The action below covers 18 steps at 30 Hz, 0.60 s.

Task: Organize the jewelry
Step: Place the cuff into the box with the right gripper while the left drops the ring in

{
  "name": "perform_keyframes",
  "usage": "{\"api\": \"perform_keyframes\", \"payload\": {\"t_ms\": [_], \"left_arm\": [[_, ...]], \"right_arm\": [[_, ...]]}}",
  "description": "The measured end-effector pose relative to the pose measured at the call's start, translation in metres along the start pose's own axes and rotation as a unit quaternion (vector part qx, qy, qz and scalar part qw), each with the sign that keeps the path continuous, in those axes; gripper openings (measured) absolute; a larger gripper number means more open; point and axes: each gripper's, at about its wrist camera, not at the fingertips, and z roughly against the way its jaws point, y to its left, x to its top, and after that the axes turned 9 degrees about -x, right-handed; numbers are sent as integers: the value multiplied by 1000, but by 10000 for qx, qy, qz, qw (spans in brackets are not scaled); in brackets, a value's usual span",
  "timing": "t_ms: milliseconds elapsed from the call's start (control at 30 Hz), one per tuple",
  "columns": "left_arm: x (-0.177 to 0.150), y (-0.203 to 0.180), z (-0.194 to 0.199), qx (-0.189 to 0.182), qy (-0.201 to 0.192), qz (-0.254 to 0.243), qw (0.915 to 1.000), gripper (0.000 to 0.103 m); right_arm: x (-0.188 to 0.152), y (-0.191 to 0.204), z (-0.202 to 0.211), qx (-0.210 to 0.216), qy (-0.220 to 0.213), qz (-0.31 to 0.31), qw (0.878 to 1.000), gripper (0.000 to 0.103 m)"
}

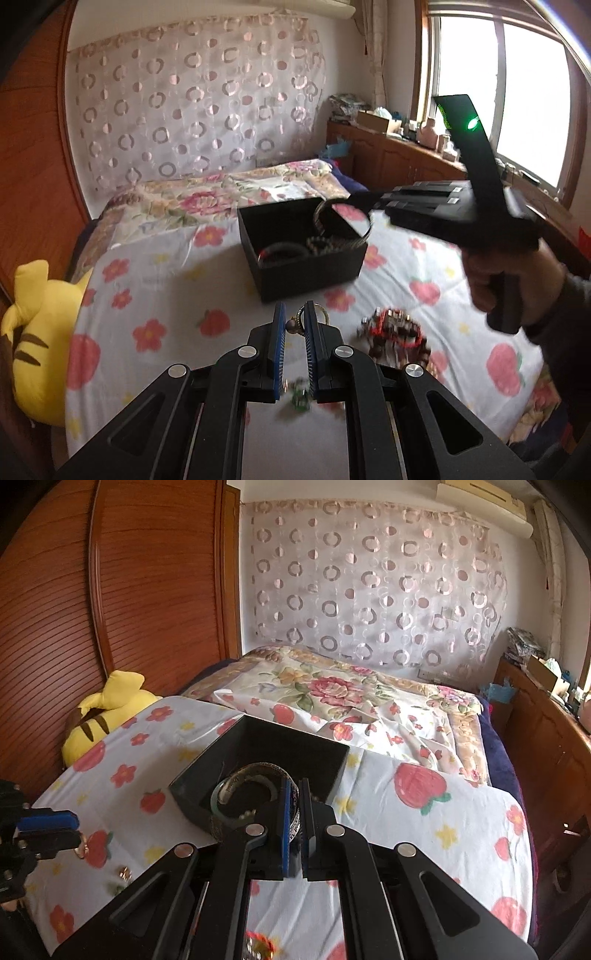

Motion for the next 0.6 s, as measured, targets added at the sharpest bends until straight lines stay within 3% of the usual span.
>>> {"api": "perform_keyframes", "payload": {"t_ms": [333,600], "left_arm": [[45,11,-33,65,32,-1,10000,9],[64,22,-84,174,369,131,9991,9]], "right_arm": [[-4,-14,6,65,-53,-198,9998,8],[-23,-27,32,98,-195,-121,9997,8]]}}
